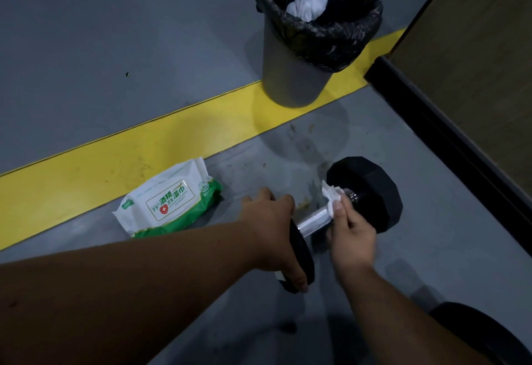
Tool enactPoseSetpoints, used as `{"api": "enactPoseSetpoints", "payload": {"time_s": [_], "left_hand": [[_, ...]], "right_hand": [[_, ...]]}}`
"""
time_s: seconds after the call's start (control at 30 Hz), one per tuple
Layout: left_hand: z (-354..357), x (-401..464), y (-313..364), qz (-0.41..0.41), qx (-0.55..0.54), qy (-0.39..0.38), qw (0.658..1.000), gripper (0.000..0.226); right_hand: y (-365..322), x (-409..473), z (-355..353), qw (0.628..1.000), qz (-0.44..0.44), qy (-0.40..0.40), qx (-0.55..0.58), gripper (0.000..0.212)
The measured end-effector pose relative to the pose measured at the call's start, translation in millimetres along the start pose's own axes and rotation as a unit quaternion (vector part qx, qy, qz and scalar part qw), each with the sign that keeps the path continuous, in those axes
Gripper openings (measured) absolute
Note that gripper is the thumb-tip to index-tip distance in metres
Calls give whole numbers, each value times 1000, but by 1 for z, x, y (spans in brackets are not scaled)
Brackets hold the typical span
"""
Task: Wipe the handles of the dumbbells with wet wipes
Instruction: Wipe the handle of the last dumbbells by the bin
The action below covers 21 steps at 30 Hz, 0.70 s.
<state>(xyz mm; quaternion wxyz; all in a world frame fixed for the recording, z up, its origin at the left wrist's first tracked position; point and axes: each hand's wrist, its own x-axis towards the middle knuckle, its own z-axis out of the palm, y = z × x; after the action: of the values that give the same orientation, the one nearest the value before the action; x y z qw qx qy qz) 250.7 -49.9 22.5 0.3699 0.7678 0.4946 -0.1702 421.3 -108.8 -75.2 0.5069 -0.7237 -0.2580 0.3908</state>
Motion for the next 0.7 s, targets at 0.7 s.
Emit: {"api": "enactPoseSetpoints", "payload": {"time_s": [0.7], "left_hand": [[1,0,-2,0,5,9,1000,112]], "right_hand": [[-8,12,-12,991,-23,-8,-134,26]]}}
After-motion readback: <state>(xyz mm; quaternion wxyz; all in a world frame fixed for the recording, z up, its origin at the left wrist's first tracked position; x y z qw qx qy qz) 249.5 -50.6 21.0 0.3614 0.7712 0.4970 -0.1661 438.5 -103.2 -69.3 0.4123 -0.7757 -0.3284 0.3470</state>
